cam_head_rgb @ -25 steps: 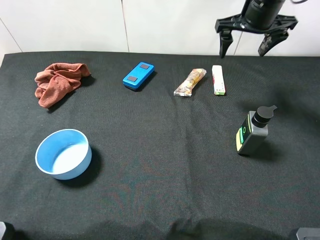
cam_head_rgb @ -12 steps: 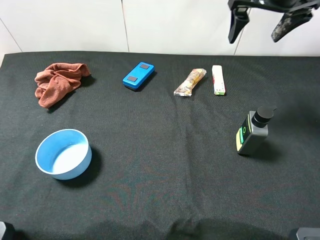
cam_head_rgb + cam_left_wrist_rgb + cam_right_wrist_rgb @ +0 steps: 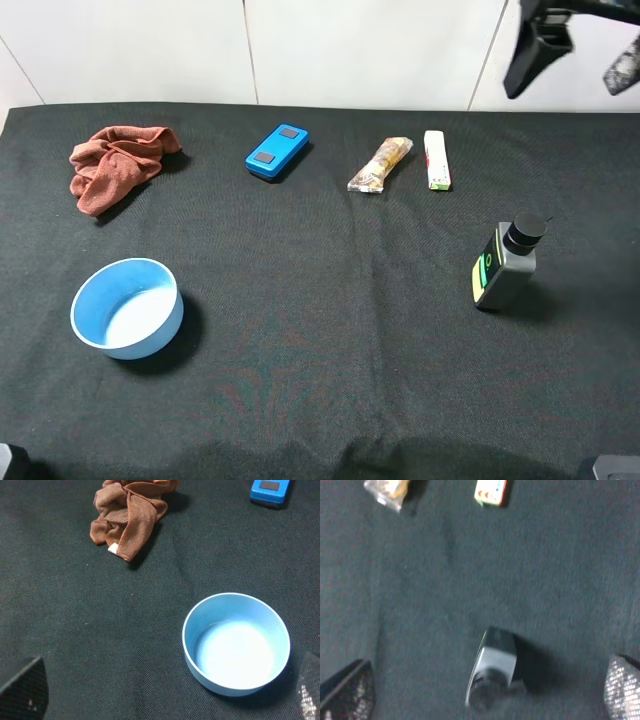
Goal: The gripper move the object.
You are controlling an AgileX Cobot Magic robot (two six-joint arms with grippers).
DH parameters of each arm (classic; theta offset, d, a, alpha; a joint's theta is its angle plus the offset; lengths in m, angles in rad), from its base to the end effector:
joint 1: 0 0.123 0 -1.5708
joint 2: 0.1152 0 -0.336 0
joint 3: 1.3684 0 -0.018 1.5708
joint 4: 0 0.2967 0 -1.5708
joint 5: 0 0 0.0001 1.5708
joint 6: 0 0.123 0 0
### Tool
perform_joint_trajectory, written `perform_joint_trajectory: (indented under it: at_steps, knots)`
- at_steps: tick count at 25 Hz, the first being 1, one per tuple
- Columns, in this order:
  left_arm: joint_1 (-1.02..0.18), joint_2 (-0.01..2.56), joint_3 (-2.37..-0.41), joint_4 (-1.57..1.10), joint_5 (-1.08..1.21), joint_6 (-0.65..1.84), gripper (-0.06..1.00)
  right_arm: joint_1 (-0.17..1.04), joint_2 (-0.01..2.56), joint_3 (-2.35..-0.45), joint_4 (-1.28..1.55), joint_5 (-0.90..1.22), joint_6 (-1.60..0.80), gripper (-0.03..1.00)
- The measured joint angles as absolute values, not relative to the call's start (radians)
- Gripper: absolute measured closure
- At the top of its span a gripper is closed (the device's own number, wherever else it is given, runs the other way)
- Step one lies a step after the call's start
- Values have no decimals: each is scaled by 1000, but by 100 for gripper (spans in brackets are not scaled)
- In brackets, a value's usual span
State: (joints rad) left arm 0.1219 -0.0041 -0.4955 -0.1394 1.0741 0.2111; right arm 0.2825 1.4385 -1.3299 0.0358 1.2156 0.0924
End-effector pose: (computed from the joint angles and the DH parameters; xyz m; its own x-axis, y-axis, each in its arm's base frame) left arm 0.0130 -0.0136 0.2827 -0.4583 0.0877 -0.8845 0.0532 0.9960 0.0712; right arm 0.3172 0.0964 0.3544 -0.9326 -0.1618 -0.3227 -0.1926 0.9791 0.0658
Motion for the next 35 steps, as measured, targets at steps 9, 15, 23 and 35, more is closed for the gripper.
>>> perform_joint_trajectory:
  at_steps: [9, 15, 23, 35]
  knots:
    - [122, -4, -495, -139, 1074, 211, -5, 283, 1182, -1203, 41, 1219, 92, 27]
    - [122, -4, -495, -139, 1074, 211, -5, 283, 1010, -1156, 41, 1219, 92, 27]
    - [122, -4, -495, -139, 1074, 211, -5, 283, 779, -1003, 33, 1221, 92, 27]
    - [122, -4, -495, -139, 1074, 211, -5, 283, 453, -795, -19, 1221, 92, 27]
